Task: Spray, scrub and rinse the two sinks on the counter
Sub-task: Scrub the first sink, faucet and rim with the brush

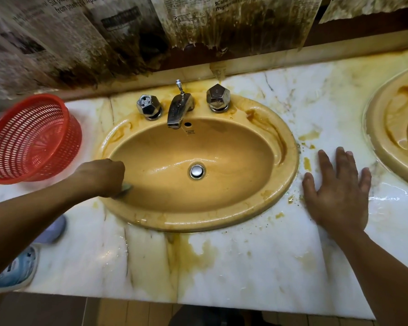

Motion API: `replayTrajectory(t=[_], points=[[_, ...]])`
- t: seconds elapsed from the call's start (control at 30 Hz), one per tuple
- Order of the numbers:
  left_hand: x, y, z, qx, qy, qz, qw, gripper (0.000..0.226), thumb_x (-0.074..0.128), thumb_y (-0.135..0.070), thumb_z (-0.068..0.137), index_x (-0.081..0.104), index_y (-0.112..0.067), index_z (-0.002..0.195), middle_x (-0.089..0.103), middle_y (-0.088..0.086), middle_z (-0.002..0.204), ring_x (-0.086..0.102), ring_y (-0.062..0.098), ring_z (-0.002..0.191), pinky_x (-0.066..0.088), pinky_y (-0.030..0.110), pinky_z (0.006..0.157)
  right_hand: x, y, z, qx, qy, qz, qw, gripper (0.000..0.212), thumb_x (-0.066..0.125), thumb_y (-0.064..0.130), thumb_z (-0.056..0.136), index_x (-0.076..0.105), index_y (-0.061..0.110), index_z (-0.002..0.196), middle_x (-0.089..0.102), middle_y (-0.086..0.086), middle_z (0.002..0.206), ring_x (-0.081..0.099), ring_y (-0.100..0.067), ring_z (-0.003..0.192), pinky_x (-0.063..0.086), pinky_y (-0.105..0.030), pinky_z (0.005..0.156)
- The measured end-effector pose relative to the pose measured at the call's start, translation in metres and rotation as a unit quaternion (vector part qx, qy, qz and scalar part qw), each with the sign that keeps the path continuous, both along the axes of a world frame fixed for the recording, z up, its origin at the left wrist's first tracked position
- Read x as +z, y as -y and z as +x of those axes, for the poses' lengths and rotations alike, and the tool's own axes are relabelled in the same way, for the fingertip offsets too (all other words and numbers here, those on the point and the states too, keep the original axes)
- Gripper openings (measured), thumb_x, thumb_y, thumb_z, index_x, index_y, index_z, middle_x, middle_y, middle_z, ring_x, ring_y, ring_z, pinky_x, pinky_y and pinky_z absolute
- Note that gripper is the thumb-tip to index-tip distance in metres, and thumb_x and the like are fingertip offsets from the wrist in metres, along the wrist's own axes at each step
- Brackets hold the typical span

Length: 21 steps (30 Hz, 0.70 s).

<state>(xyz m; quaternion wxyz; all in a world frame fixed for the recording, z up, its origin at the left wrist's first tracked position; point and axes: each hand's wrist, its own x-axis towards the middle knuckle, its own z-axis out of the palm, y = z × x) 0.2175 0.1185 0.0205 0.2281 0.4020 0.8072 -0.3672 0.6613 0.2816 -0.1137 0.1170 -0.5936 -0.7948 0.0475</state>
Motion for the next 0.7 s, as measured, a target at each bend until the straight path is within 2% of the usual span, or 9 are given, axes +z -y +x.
replayTrajectory(t=[0.03,0.07,0.13,0.2,0.23,0.37,0.53,0.6,0.7], points=[[0.001,-0.001,-0.002,0.008,0.016,0.006,1.000,0.040,0.068,-0.051,0.090,0.070,-0.013,0.103,0.058,-0.002,0.072,0.059,0.017,0.065,0.055,0.032,0.059,0.000,0.000,0.000,0.001,-0.002,-0.002,1.000,0.069,0.030,0.053,0.100,0.032,0.019,0.159,0.023,-0.015,0.168,0.014,-0.028,0.158,0.011,-0.059,0.125],[0.000,-0.004,0.000,0.045,0.063,0.013,0.997,0.033,0.072,-0.041,0.088,0.074,-0.010,0.100,0.059,-0.001,0.065,0.056,0.017,0.055,0.053,0.030,0.052,0.000,0.000,0.000,0.000,-0.005,-0.003,1.000,0.069,0.030,0.053,0.100,0.032,0.019,0.159,0.023,-0.015,0.168,0.014,-0.028,0.158,0.011,-0.059,0.125],[-0.002,-0.012,0.014,0.136,0.183,0.007,0.974,0.017,0.076,-0.024,0.088,0.080,-0.009,0.096,0.046,0.001,0.053,0.035,0.017,0.039,0.032,0.022,0.040,0.000,0.001,-0.001,-0.003,-0.007,-0.005,1.000,0.068,0.030,0.053,0.100,0.032,0.019,0.159,0.023,-0.015,0.168,0.014,-0.028,0.158,0.011,-0.059,0.125],[-0.004,-0.016,0.029,0.205,0.270,0.008,0.941,0.009,0.077,-0.022,0.091,0.083,-0.016,0.095,0.040,-0.001,0.054,0.028,0.015,0.042,0.023,0.020,0.042,0.000,0.000,-0.001,-0.001,-0.005,-0.007,1.000,0.068,0.029,0.054,0.100,0.032,0.020,0.159,0.022,-0.014,0.168,0.013,-0.028,0.158,0.010,-0.059,0.125],[-0.008,-0.015,0.033,0.215,0.282,0.014,0.935,0.008,0.078,-0.023,0.091,0.083,-0.018,0.095,0.040,-0.002,0.054,0.029,0.015,0.043,0.023,0.020,0.043,0.000,0.000,-0.001,-0.002,-0.004,-0.008,1.000,0.068,0.029,0.054,0.100,0.031,0.020,0.159,0.022,-0.014,0.168,0.013,-0.028,0.158,0.010,-0.059,0.125],[-0.023,-0.010,0.037,0.143,0.205,0.047,0.967,0.014,0.077,-0.028,0.089,0.082,-0.015,0.095,0.054,0.006,0.060,0.039,0.022,0.046,0.033,0.021,0.041,-0.001,0.001,-0.001,-0.004,-0.007,-0.003,1.000,0.068,0.030,0.053,0.100,0.033,0.019,0.159,0.023,-0.015,0.168,0.015,-0.028,0.157,0.011,-0.059,0.125],[-0.021,-0.026,0.059,0.267,0.349,0.024,0.898,0.014,0.077,-0.027,0.092,0.082,-0.017,0.101,0.042,-0.001,0.058,0.028,0.015,0.045,0.023,0.020,0.044,0.000,0.001,-0.001,-0.003,-0.003,-0.004,1.000,0.068,0.029,0.053,0.100,0.032,0.019,0.160,0.022,-0.015,0.168,0.013,-0.027,0.158,0.010,-0.059,0.126],[-0.021,-0.024,0.054,0.241,0.329,0.018,0.913,0.013,0.078,-0.028,0.092,0.082,-0.018,0.099,0.043,-0.002,0.055,0.029,0.016,0.044,0.024,0.021,0.044,-0.001,0.001,-0.001,-0.003,-0.001,-0.003,1.000,0.068,0.029,0.053,0.100,0.032,0.020,0.160,0.022,-0.015,0.168,0.013,-0.027,0.158,0.010,-0.059,0.126],[-0.023,-0.009,0.019,0.154,0.215,0.021,0.964,0.022,0.075,-0.025,0.090,0.079,-0.007,0.100,0.052,0.002,0.055,0.040,0.018,0.041,0.034,0.023,0.042,-0.001,0.001,-0.001,-0.002,-0.004,0.001,1.000,0.068,0.030,0.052,0.100,0.033,0.019,0.159,0.023,-0.015,0.168,0.014,-0.028,0.158,0.011,-0.059,0.125]])
